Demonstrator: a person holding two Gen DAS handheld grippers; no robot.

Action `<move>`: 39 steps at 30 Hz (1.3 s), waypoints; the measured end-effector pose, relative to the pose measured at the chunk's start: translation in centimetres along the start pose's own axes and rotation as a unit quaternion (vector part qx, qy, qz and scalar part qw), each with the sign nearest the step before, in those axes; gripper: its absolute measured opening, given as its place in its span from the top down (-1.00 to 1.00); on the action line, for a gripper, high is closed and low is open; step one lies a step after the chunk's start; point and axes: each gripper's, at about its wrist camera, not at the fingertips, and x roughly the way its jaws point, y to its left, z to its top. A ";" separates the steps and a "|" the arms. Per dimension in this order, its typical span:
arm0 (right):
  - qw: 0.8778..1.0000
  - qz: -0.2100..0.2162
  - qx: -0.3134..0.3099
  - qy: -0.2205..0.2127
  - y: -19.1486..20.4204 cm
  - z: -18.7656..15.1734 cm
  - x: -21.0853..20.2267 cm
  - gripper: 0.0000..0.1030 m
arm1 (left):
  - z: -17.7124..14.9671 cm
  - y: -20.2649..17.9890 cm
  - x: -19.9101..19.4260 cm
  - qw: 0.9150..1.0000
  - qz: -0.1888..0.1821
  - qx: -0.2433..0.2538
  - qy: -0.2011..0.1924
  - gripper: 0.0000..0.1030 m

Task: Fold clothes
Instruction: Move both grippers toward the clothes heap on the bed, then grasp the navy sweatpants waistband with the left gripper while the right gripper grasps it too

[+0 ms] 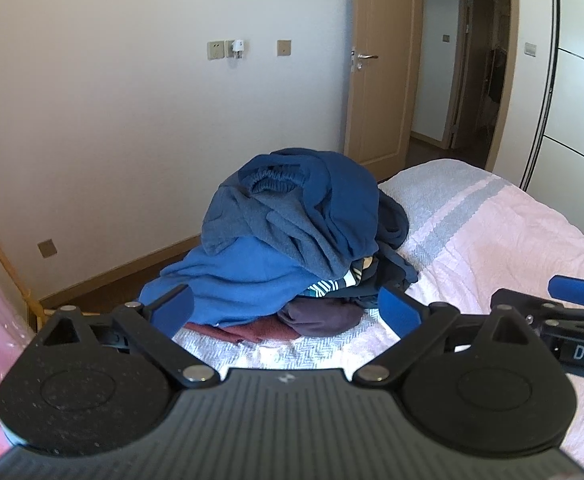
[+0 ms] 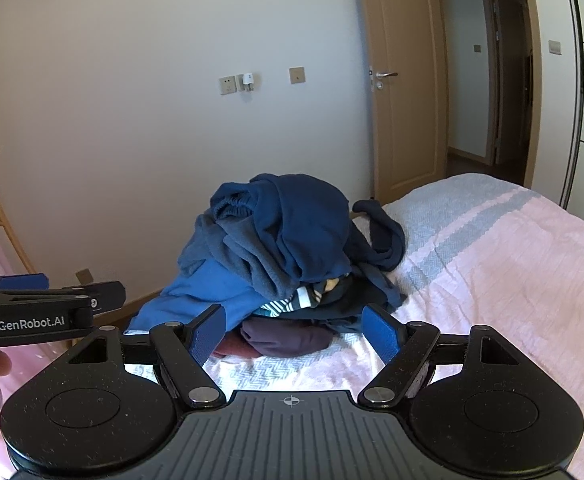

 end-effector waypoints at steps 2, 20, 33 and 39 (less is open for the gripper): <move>1.000 -0.004 0.006 -0.003 -0.1 0.2 0.0 -0.51 | 0.0 0.0 -0.1 1.000 0.011 0.001 0.004 -0.90; 0.996 -0.067 0.053 0.005 -2.7 1.1 -0.9 -0.52 | 0.8 -0.5 0.0 0.999 0.009 -0.017 0.030 -0.88; 1.000 -0.006 -0.012 -0.021 -4.3 1.3 -0.8 -0.53 | 0.8 -1.0 -0.6 0.998 0.020 0.048 -0.042 -0.84; 0.998 0.020 -0.054 -0.013 -3.2 3.4 3.7 -0.53 | 3.6 2.2 3.6 0.992 0.001 0.107 -0.060 -0.87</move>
